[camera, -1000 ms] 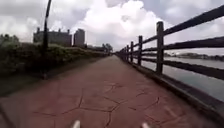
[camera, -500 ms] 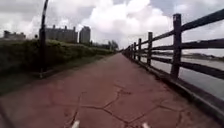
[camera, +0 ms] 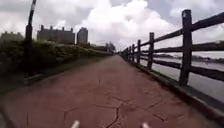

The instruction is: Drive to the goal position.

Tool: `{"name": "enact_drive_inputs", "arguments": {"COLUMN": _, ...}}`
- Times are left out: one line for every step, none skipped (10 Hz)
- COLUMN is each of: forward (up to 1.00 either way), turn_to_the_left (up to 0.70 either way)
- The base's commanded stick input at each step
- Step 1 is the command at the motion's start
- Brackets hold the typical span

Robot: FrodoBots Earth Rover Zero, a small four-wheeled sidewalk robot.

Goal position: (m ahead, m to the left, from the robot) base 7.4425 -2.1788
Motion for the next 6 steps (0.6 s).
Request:
{"name": "enact_drive_inputs", "arguments": {"forward": 0.85, "turn_to_the_left": 0.11}}
{"name": "enact_drive_inputs", "arguments": {"forward": 0.85, "turn_to_the_left": 0.11}}
{"name": "enact_drive_inputs", "arguments": {"forward": 0.85, "turn_to_the_left": 0.11}}
{"name": "enact_drive_inputs", "arguments": {"forward": 0.85, "turn_to_the_left": 0.11}}
{"name": "enact_drive_inputs", "arguments": {"forward": 0.85, "turn_to_the_left": 0.11}}
{"name": "enact_drive_inputs", "arguments": {"forward": 0.85, "turn_to_the_left": 0.11}}
